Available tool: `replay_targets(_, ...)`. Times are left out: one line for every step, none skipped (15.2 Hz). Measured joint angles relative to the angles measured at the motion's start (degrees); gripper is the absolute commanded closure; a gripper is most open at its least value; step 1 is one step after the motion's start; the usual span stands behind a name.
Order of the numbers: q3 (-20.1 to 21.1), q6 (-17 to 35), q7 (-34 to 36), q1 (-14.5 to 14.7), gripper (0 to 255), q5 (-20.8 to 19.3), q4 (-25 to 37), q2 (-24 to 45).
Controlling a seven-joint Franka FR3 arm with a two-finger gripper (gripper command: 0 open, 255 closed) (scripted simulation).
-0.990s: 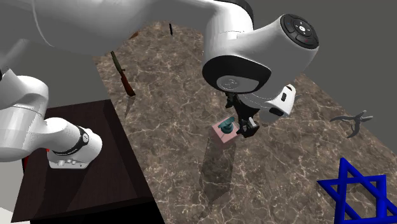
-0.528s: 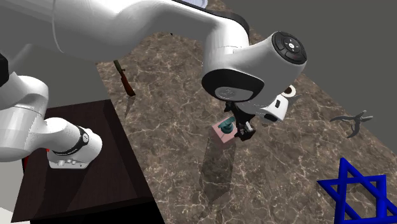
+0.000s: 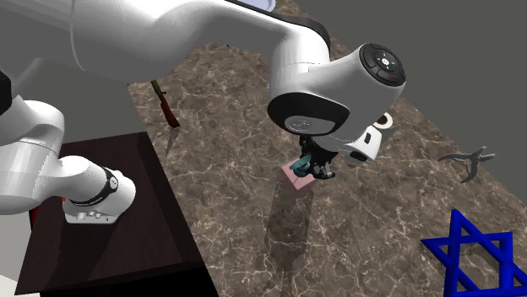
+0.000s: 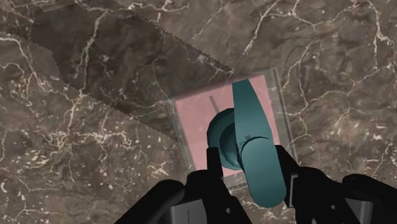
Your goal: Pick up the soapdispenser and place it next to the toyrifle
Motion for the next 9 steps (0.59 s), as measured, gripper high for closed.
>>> replay_targets(-0.02, 0.00, 0.00, -0.01, 255, -0.01, 0.01, -0.03)
replay_targets(-0.02, 0.00, 0.00, -0.01, 255, -0.01, 0.01, -0.04)
replay_targets(-0.02, 0.00, -0.01, -0.02, 255, -0.01, 0.02, -0.04)
replay_targets(-0.02, 0.00, -0.01, -0.02, 255, -0.01, 0.02, -0.03)
replay_targets(-0.02, 0.00, -0.01, -0.02, 255, -0.01, 0.04, -0.02)
replay_targets(-0.03, 0.00, -0.01, -0.03, 255, -0.01, 0.04, -0.01)
replay_targets(-0.03, 0.01, -0.02, -0.03, 255, -0.01, 0.04, -0.01)
replay_targets(-0.03, 0.01, -0.02, -0.03, 255, -0.01, 0.04, -0.02)
replay_targets(-0.03, -0.34, 0.02, -0.02, 255, -0.04, 0.24, -0.12)
